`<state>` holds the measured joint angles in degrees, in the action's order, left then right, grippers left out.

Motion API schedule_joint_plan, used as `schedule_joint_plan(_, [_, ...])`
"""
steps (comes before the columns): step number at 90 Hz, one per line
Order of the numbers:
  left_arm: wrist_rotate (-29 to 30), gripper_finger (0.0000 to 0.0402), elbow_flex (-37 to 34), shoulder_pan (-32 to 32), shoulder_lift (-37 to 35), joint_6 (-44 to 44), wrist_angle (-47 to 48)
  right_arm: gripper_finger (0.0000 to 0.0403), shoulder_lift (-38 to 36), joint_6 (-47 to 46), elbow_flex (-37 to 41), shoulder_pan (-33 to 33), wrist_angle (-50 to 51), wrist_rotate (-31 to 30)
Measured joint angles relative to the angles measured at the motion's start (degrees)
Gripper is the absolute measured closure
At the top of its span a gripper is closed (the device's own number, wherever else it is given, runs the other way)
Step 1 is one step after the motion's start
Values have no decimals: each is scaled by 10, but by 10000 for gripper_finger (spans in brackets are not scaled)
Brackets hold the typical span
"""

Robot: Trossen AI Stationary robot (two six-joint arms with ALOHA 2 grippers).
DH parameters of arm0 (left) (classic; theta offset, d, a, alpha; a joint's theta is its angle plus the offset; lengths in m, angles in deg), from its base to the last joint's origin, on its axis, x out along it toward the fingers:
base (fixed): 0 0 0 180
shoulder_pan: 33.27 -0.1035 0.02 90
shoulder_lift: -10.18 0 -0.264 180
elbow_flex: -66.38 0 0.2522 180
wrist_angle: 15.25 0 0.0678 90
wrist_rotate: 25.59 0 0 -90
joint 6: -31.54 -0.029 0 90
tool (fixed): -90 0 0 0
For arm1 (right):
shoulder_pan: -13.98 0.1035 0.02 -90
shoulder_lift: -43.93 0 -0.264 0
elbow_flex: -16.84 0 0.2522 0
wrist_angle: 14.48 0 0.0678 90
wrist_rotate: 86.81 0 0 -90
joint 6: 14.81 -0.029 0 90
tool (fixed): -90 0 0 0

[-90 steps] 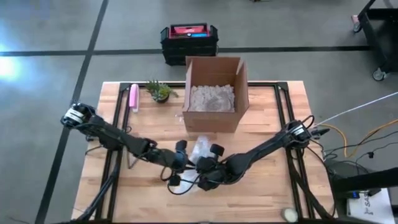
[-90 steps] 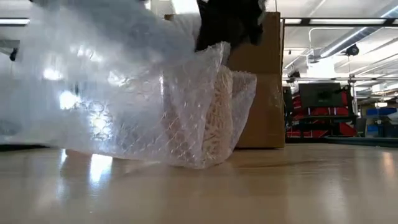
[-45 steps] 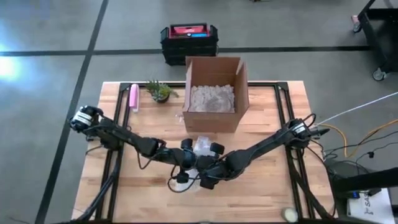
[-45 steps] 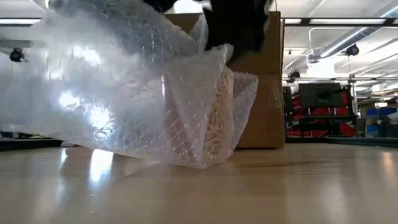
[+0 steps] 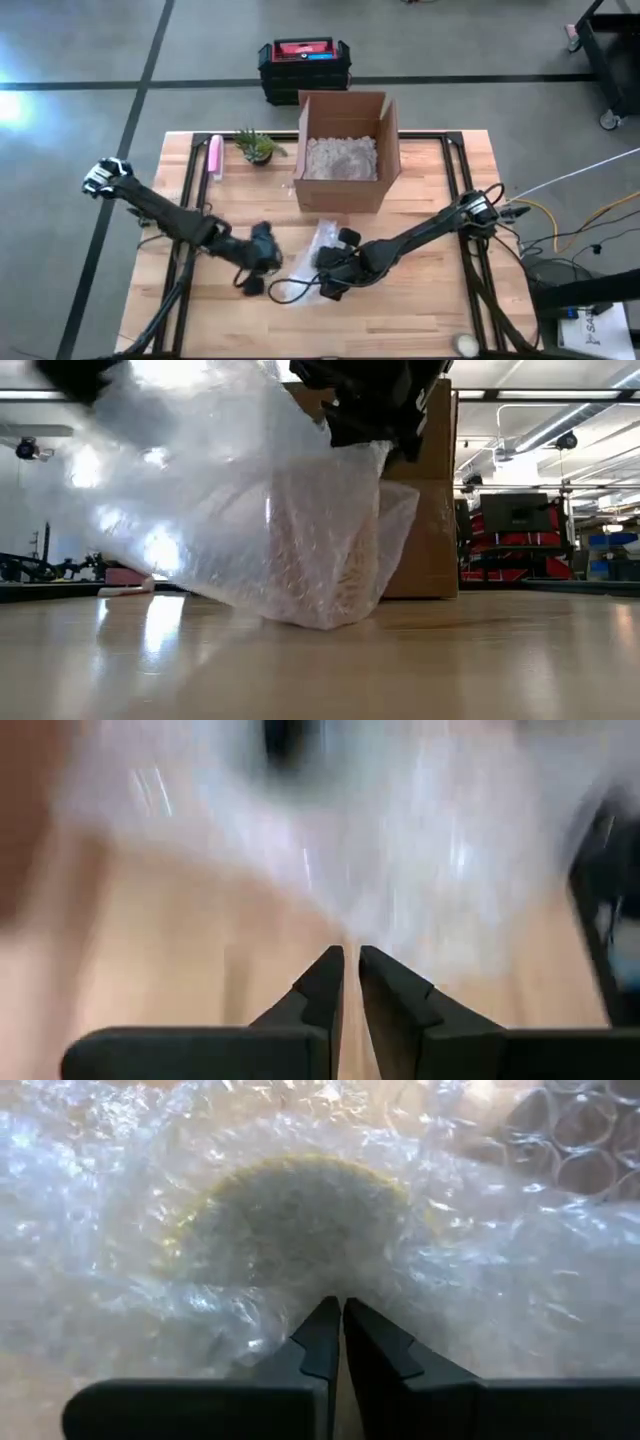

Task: Wrap mug
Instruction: Wrap the orange mug with bubble wrap

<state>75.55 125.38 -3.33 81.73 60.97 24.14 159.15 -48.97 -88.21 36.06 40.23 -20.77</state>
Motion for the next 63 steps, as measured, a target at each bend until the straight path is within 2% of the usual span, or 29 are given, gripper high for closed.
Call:
schedule_joint_plan(8, [-2, 378, -63, 20, 15, 24, -77, 394, 0, 3, 0, 0, 0, 0])
schedule_joint_plan(19, [-2, 378, -133, 22, 72, 26, -327, 394, 0, 7, 0, 0, -8, -1])
schedule_joint_plan(26, [-5, 378, -142, 14, 118, 2, -476, 394, 0, 7, 0, 0, -11, 0])
schedule_joint_plan(33, [-26, 378, -120, 5, 149, -23, -545, 394, 0, 3, 0, 0, -12, 0])
schedule_joint_plan(39, [-31, 378, -84, 1, 158, -62, -552, 394, 0, 1, 0, 1, -13, 0])
schedule_joint_plan(48, [-26, 378, -24, -9, 164, -142, -502, 394, 0, -4, 0, 1, -15, 0])
schedule_joint_plan(56, [8, 378, 16, -23, 168, -190, -438, 394, 0, -4, 0, 1, -22, 0])
schedule_joint_plan(63, [52, 378, 41, -37, 171, -198, -397, 394, 0, -5, 0, 3, -29, 0])
